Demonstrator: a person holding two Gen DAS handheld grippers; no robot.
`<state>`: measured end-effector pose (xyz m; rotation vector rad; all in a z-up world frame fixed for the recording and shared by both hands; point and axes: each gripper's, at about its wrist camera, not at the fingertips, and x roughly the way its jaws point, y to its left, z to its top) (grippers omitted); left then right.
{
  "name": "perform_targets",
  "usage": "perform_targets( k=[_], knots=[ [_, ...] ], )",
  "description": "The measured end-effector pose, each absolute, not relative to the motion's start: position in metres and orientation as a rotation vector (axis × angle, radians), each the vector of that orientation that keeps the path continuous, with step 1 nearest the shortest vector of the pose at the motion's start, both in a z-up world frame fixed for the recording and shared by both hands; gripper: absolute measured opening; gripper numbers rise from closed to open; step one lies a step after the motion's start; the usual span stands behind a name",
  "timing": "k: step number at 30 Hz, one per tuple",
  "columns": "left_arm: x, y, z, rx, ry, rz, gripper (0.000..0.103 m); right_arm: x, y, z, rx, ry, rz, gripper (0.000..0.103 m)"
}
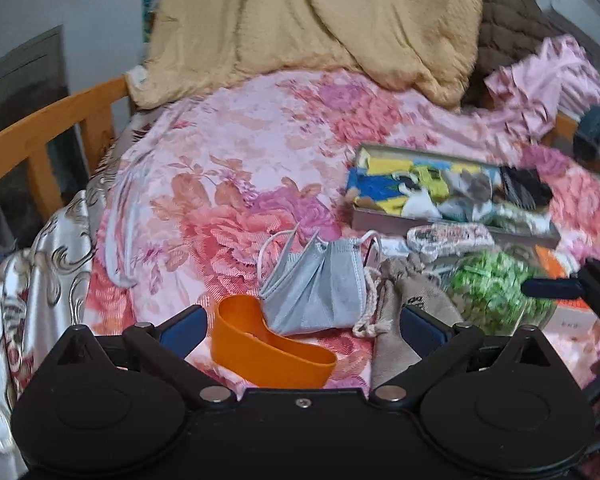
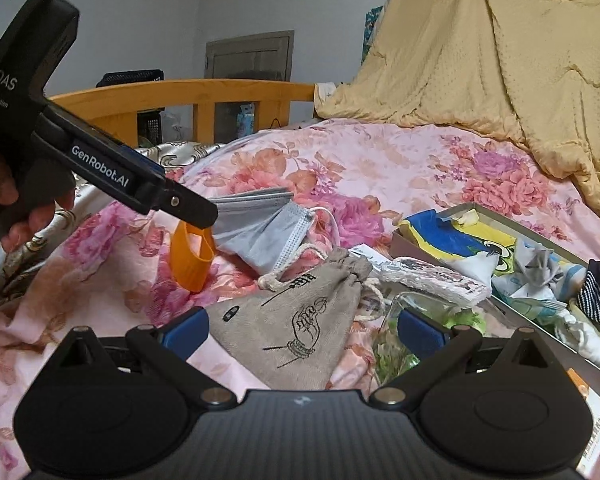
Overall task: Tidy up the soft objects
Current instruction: 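Grasp the grey face mask with the left gripper while the right grasps the burlap pouch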
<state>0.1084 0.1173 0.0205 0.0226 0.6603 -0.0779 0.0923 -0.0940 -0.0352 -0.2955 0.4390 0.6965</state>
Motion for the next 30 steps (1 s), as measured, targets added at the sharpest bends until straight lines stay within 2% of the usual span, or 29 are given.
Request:
perform_targets(
  k=[19,30],
  knots=[
    [0.181,0.087,-0.003,0.177,0.727,-0.217,0.102,0.117,-0.062,-0.061,-0.346,0.485,0.730,0.102],
    [0.186,0.098,-0.014,0.110,0.754,-0.248,0.089,0.127,-0.059,-0.071,-0.328,0.528,0.740,0.102]
  ],
)
